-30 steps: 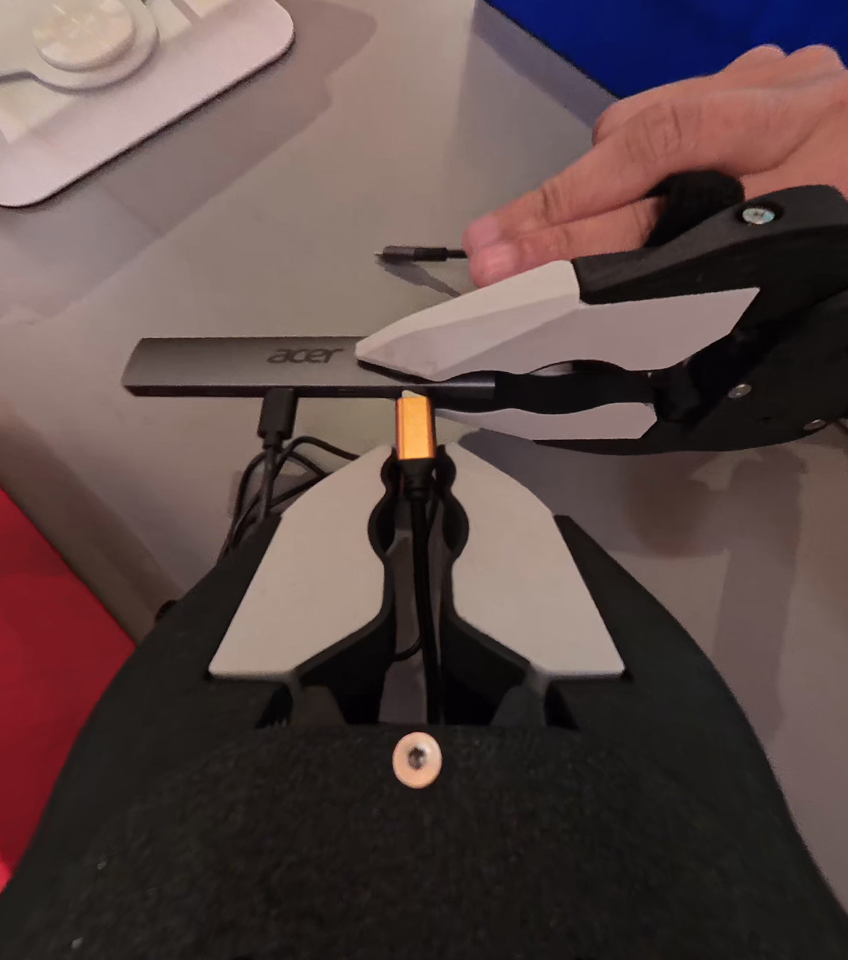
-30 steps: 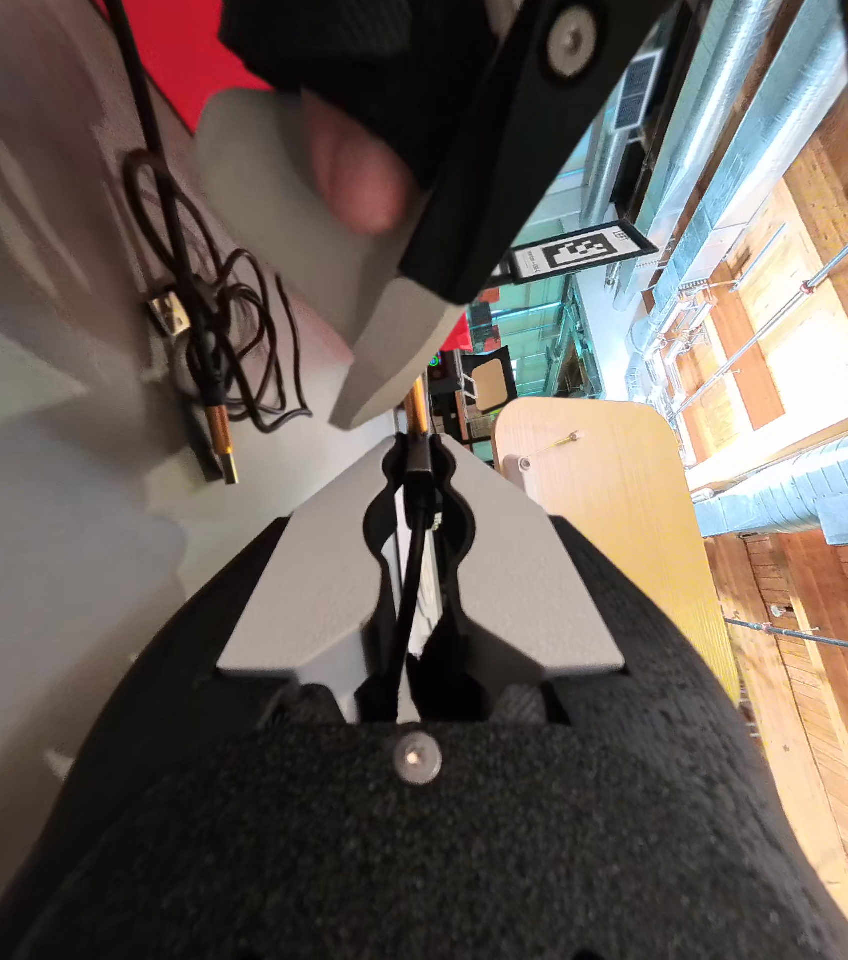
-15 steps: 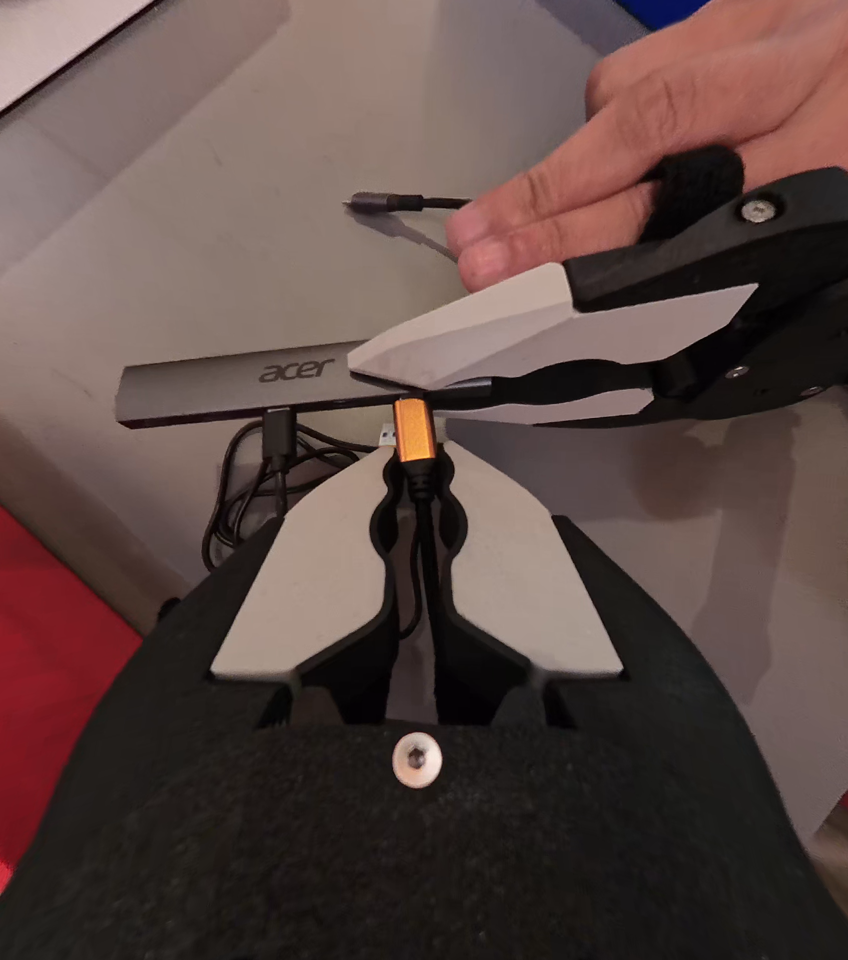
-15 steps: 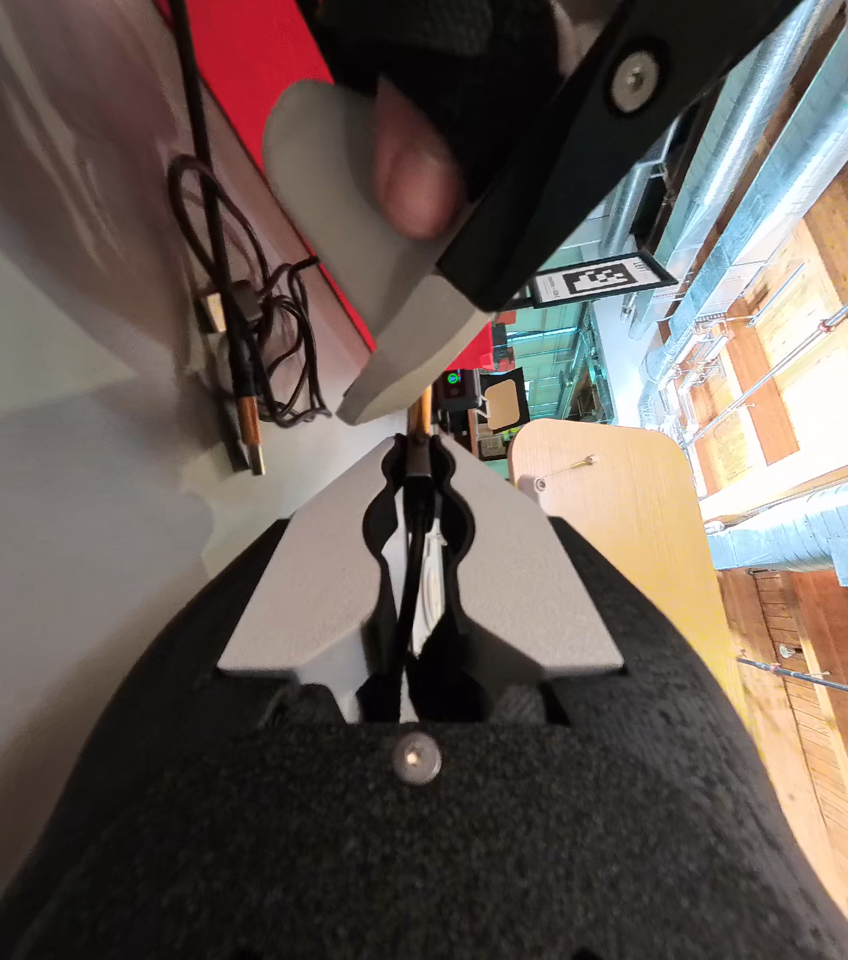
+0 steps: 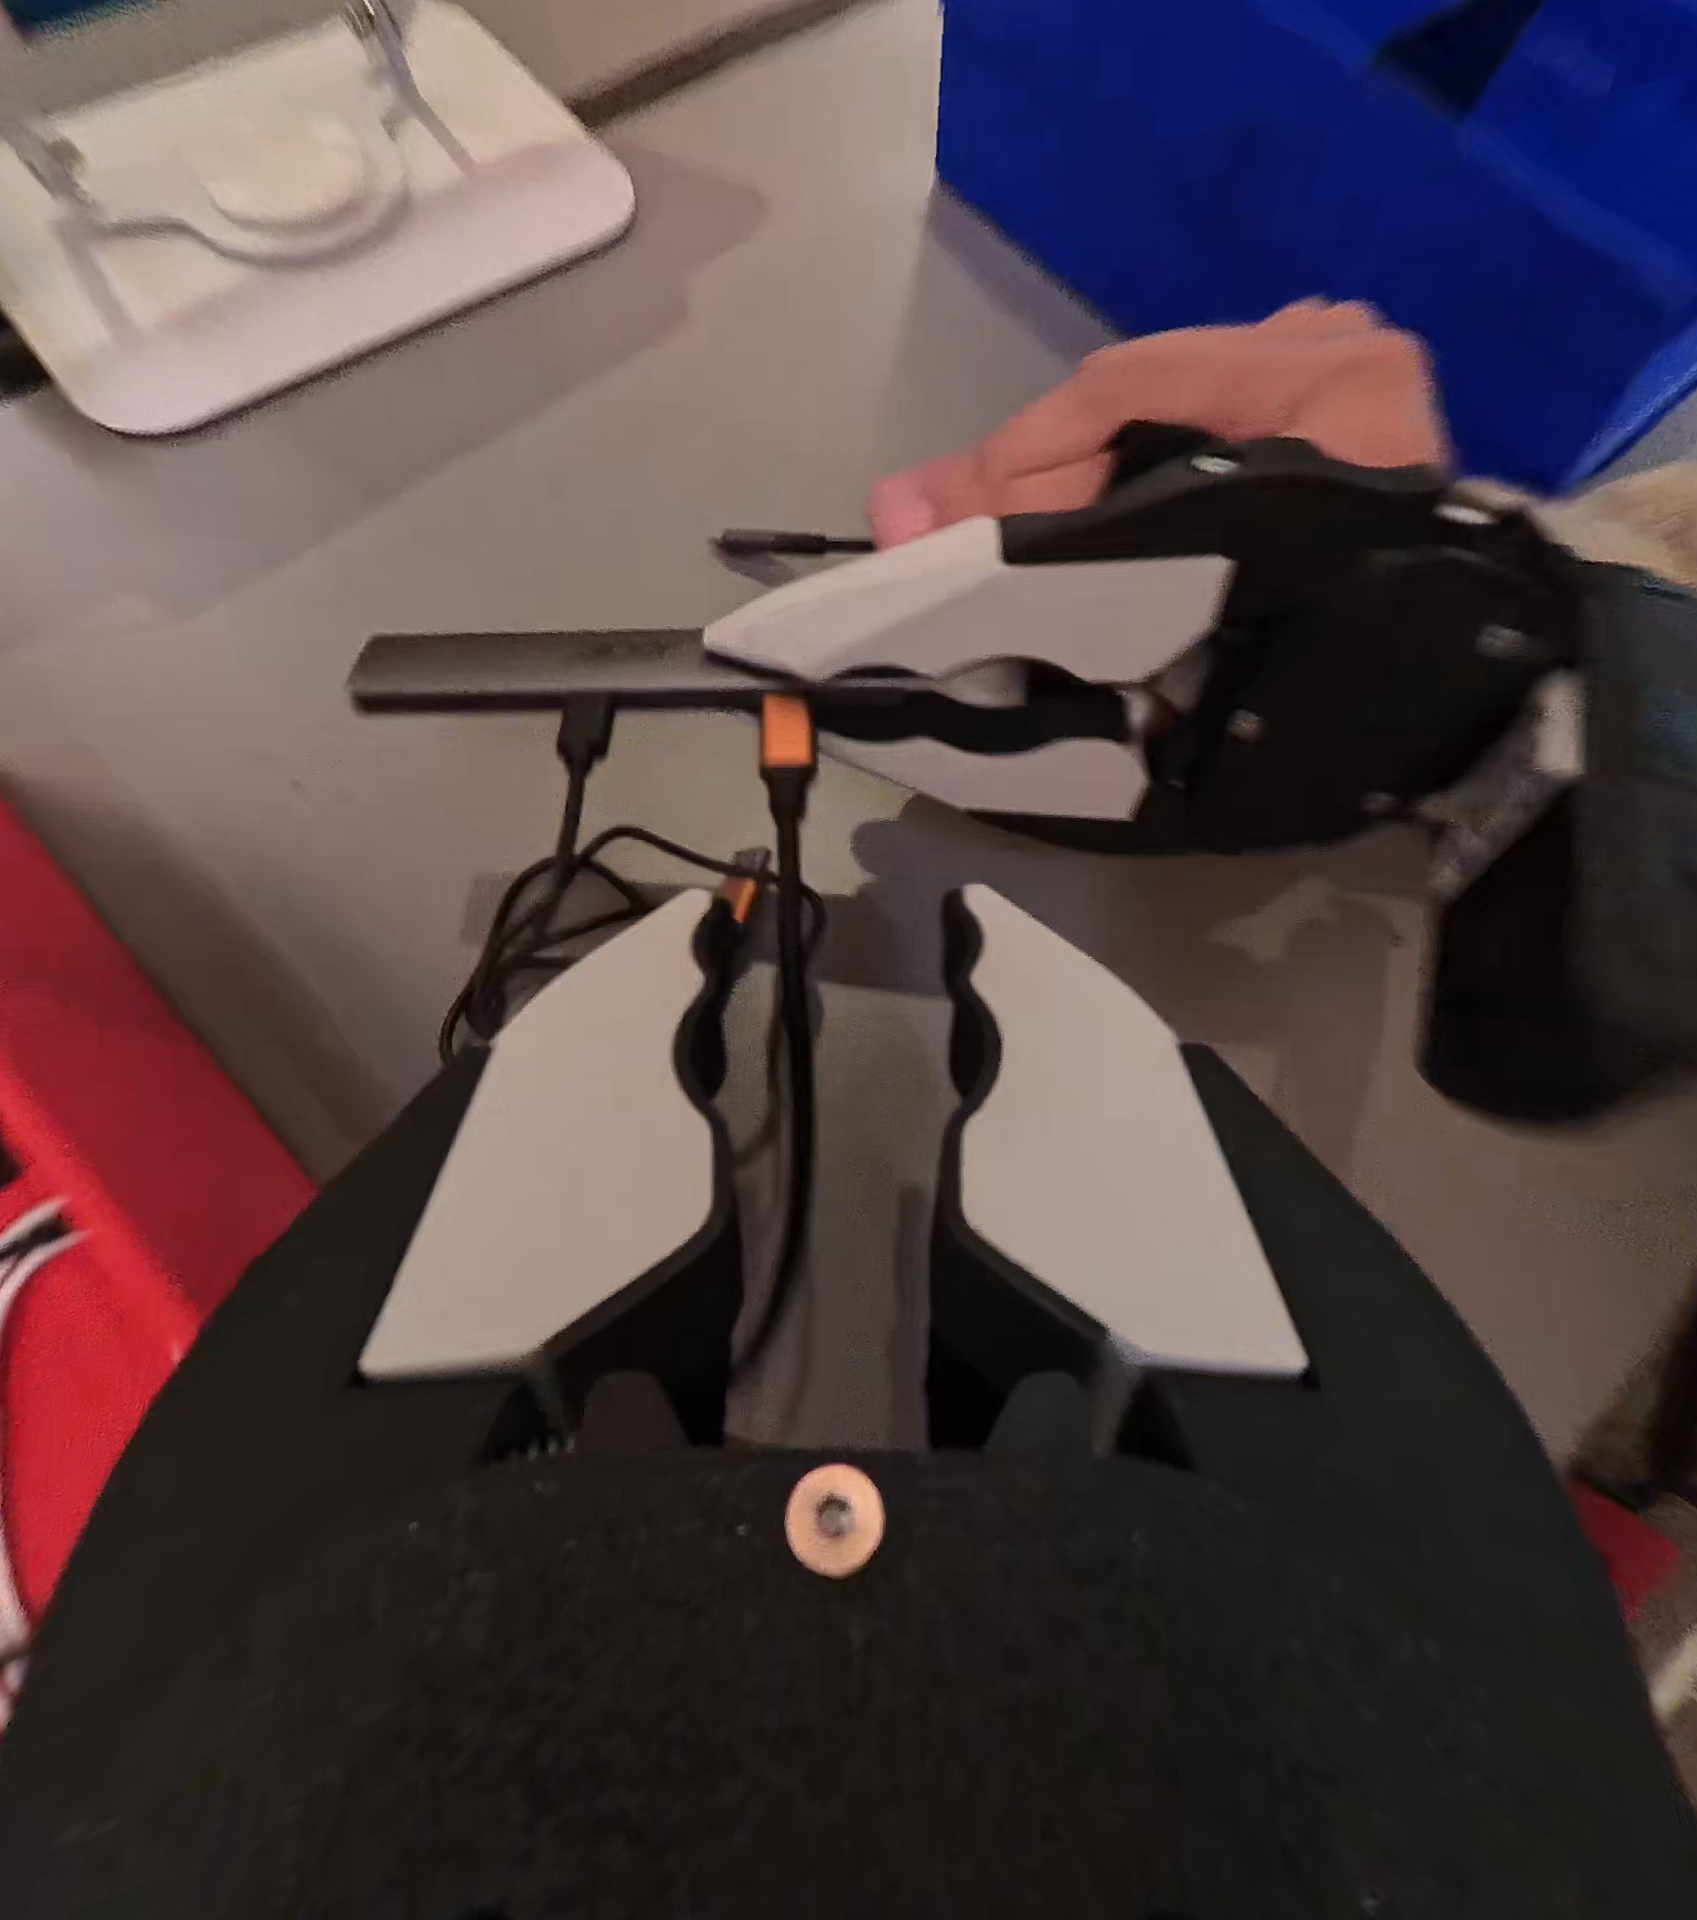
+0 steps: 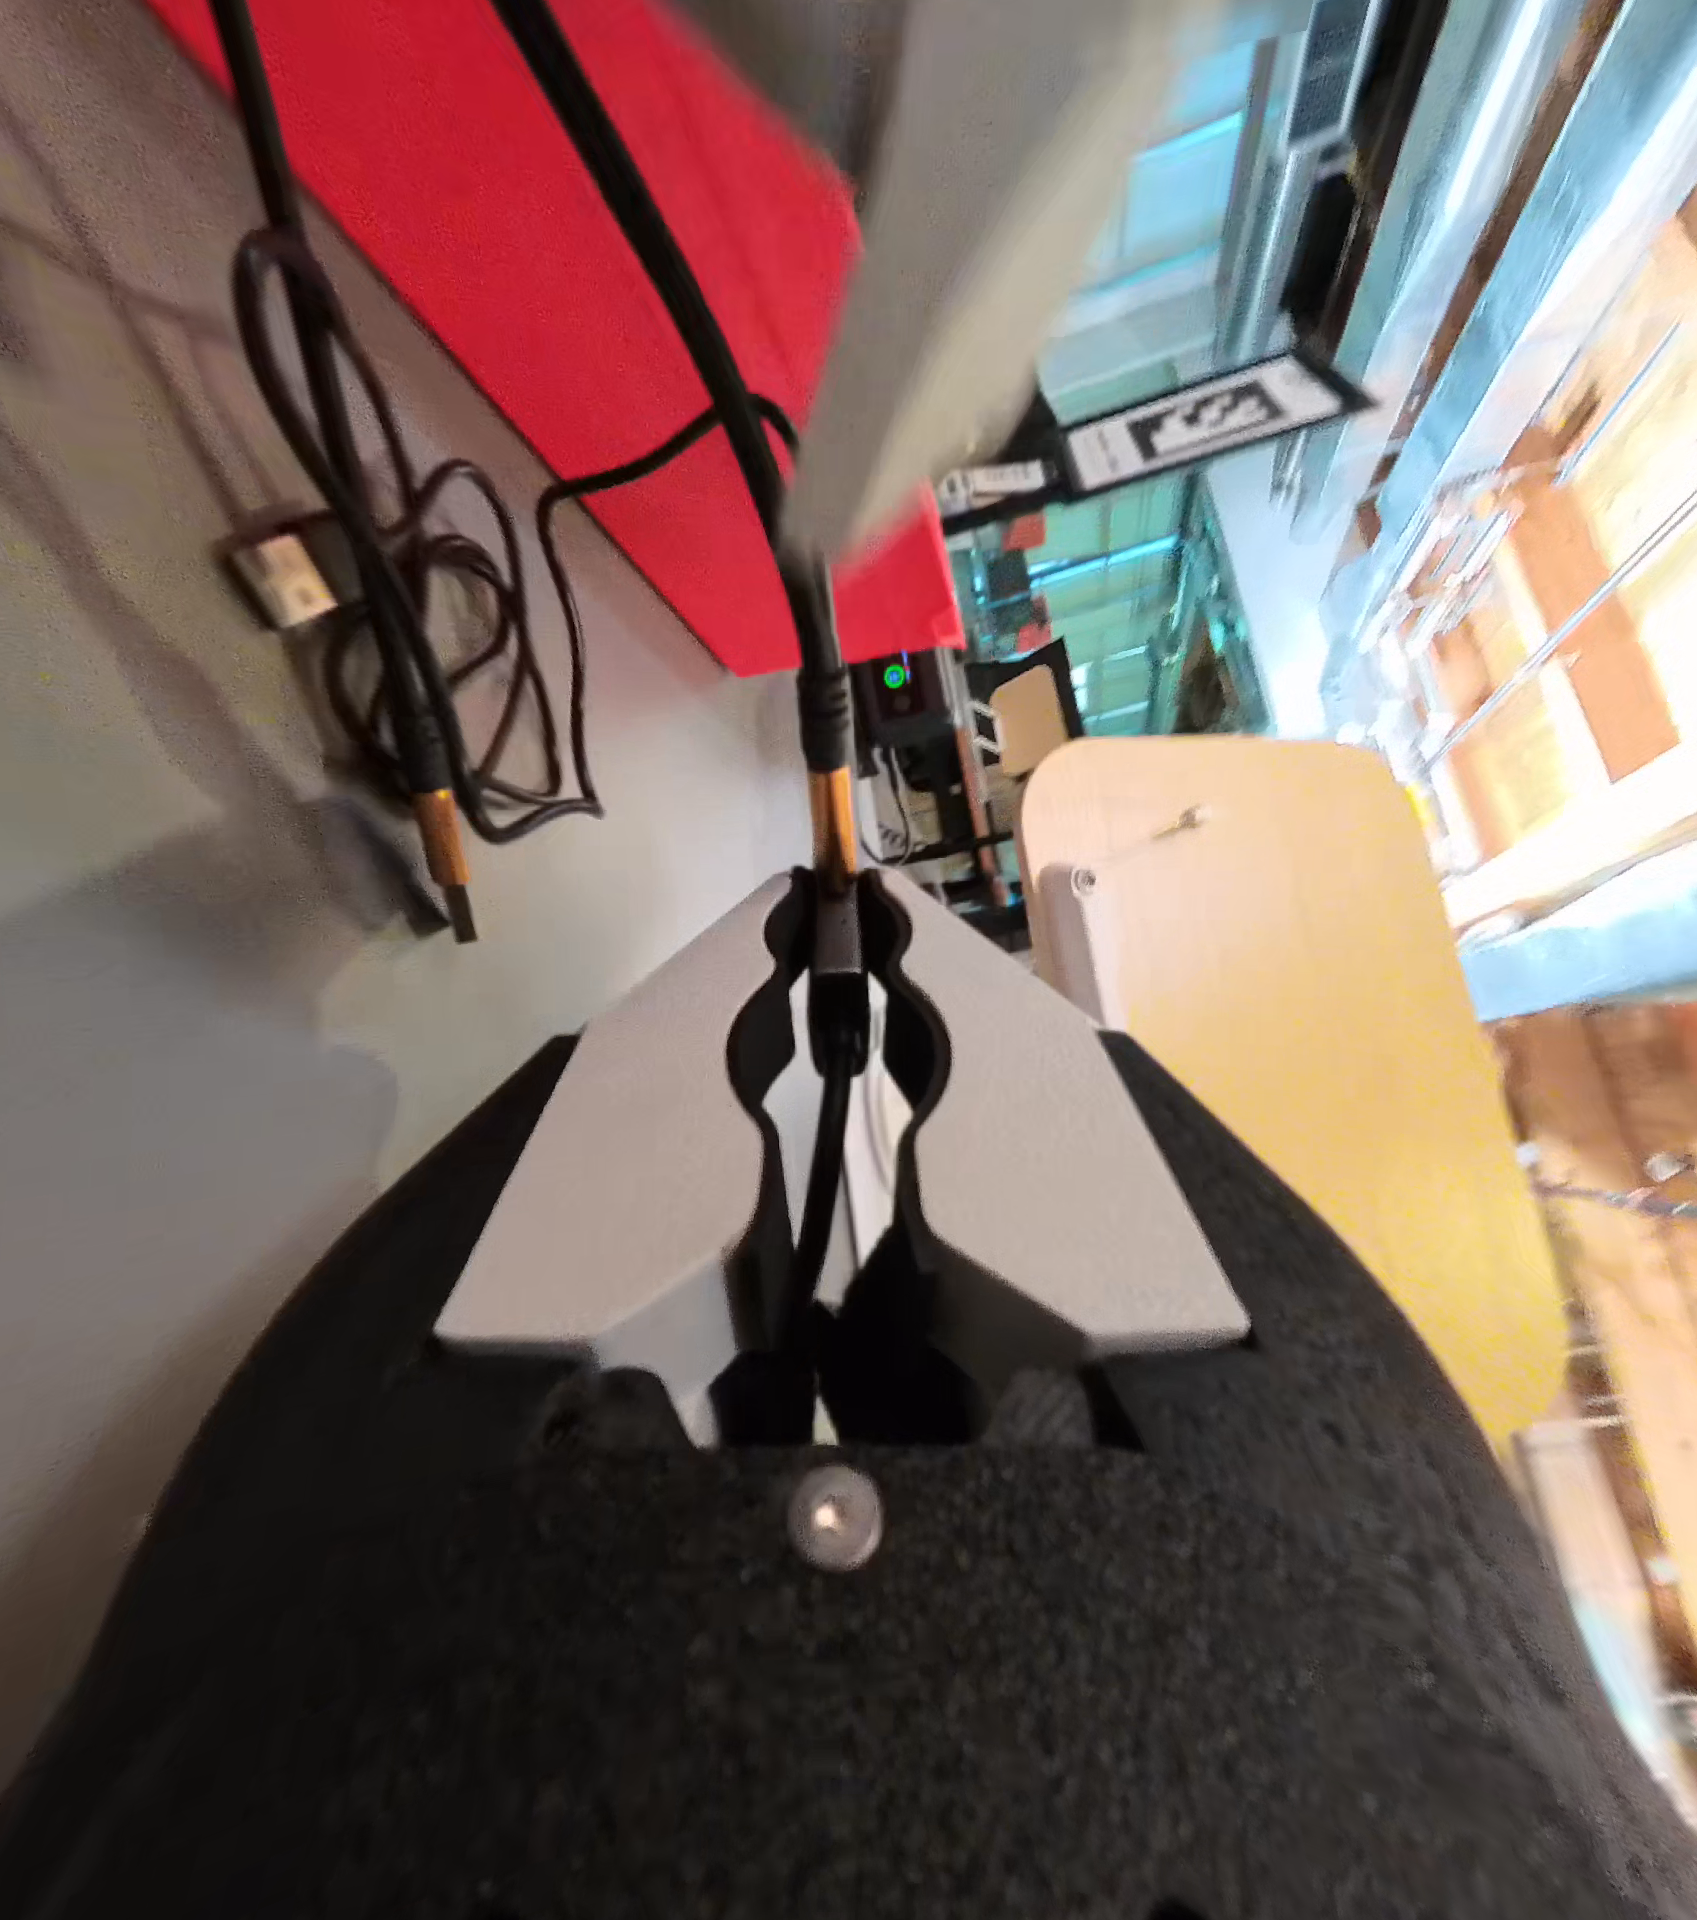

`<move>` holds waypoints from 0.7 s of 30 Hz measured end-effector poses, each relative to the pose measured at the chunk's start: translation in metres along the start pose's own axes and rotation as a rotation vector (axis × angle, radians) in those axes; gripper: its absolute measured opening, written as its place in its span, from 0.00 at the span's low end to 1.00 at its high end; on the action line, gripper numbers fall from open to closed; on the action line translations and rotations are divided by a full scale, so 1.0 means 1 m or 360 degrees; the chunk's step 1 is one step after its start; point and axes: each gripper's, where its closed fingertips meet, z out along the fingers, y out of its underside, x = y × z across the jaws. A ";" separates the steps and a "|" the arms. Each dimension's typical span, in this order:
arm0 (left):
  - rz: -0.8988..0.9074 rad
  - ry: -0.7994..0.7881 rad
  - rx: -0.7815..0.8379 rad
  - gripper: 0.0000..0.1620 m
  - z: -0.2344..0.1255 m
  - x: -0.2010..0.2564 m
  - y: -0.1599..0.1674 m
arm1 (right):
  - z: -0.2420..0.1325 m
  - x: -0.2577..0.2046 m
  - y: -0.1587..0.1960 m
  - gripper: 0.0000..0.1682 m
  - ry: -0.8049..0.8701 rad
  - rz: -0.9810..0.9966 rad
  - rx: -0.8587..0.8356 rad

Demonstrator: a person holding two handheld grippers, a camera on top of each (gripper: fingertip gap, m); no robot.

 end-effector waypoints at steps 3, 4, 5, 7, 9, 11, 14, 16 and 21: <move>-0.0096 0.0118 0.0274 0.31 -0.060 0.028 0.006 | -0.002 0.023 0.006 0.05 -0.0086 0.0460 -0.0100; -0.0120 0.0151 0.0349 0.30 -0.076 0.037 0.017 | -0.004 0.033 0.004 0.05 -0.0141 0.0645 -0.0102; -0.0131 0.0180 0.0379 0.28 -0.086 0.045 0.033 | -0.008 0.045 0.003 0.05 -0.0198 0.0819 -0.0124; -0.0137 0.0197 0.0353 0.25 -0.094 0.054 0.074 | -0.019 0.075 0.000 0.05 -0.0268 0.1147 -0.0113; -0.0181 0.0191 0.0358 0.22 -0.091 0.057 0.107 | -0.032 0.113 -0.002 0.05 -0.0288 0.1449 -0.0072; -0.0309 0.0256 0.0289 0.22 -0.085 0.060 0.129 | -0.046 0.151 0.000 0.05 -0.0321 0.1689 -0.0022; -0.0308 0.0335 0.0230 0.22 -0.084 0.065 0.133 | -0.069 0.212 0.018 0.05 -0.0229 0.1846 0.0029; -0.0296 0.0329 0.0236 0.22 -0.084 0.065 0.134 | -0.086 0.252 0.037 0.05 -0.0131 0.1868 0.0014; -0.0242 0.0343 0.0248 0.22 -0.086 0.071 0.132 | -0.132 0.352 0.085 0.05 0.0058 0.1837 -0.0113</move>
